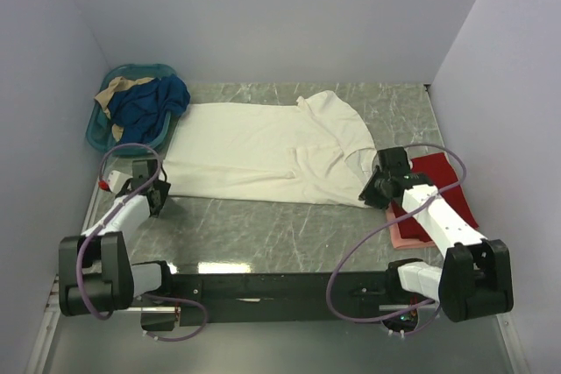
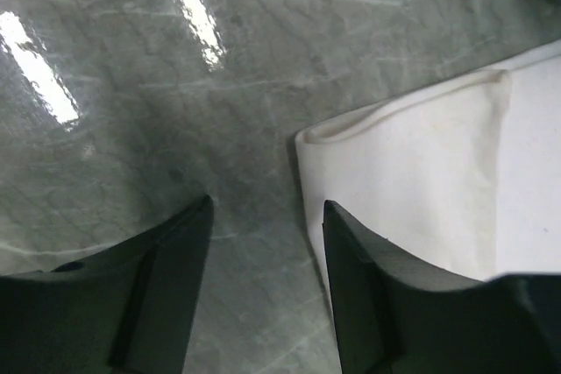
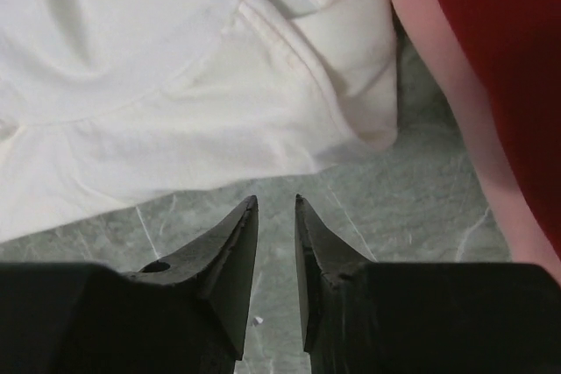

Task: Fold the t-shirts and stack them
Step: Fold the tshirt

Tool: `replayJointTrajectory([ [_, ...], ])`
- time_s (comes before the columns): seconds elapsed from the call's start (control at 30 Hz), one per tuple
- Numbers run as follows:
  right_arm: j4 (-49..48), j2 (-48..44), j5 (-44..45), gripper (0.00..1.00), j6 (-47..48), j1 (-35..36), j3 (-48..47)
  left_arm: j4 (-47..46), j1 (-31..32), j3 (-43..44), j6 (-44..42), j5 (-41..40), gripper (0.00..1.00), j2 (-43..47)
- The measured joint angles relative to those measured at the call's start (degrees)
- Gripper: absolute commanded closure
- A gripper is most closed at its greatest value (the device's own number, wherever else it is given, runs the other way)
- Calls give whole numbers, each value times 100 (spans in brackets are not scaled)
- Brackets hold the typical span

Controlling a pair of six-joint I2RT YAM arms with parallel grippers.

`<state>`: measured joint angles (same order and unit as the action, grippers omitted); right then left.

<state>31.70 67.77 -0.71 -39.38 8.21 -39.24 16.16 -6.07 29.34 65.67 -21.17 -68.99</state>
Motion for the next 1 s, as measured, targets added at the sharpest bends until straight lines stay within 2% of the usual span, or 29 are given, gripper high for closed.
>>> replayJointTrajectory([
  [0.2,61,-332,-144,67,-2,0,409,-468,-2,63,-2,28,43,-409],
  [0.3,46,-380,-223,64,-15,0,570,-616,-11,131,-2,26,47,-570],
  [0.4,37,-367,-306,55,-31,0,678,-713,-13,170,2,20,55,-684],
  [0.43,33,-350,-332,51,-20,-2,691,-717,-13,179,-4,20,62,-704],
  [0.5,-4,-306,-376,48,-17,-2,693,-730,-13,181,-4,9,70,-748],
  [0.53,-35,-291,-391,48,-24,-2,695,-741,-13,184,-15,7,77,-774],
  [0.63,-114,-286,-396,48,-46,-7,695,-748,-13,197,-42,13,87,-835],
  [0.83,-254,-140,-295,47,-175,-83,695,-820,-15,229,-103,35,99,-907],
  [1.0,-457,170,-136,47,-245,-223,695,-828,-15,286,-157,50,99,-966],
])
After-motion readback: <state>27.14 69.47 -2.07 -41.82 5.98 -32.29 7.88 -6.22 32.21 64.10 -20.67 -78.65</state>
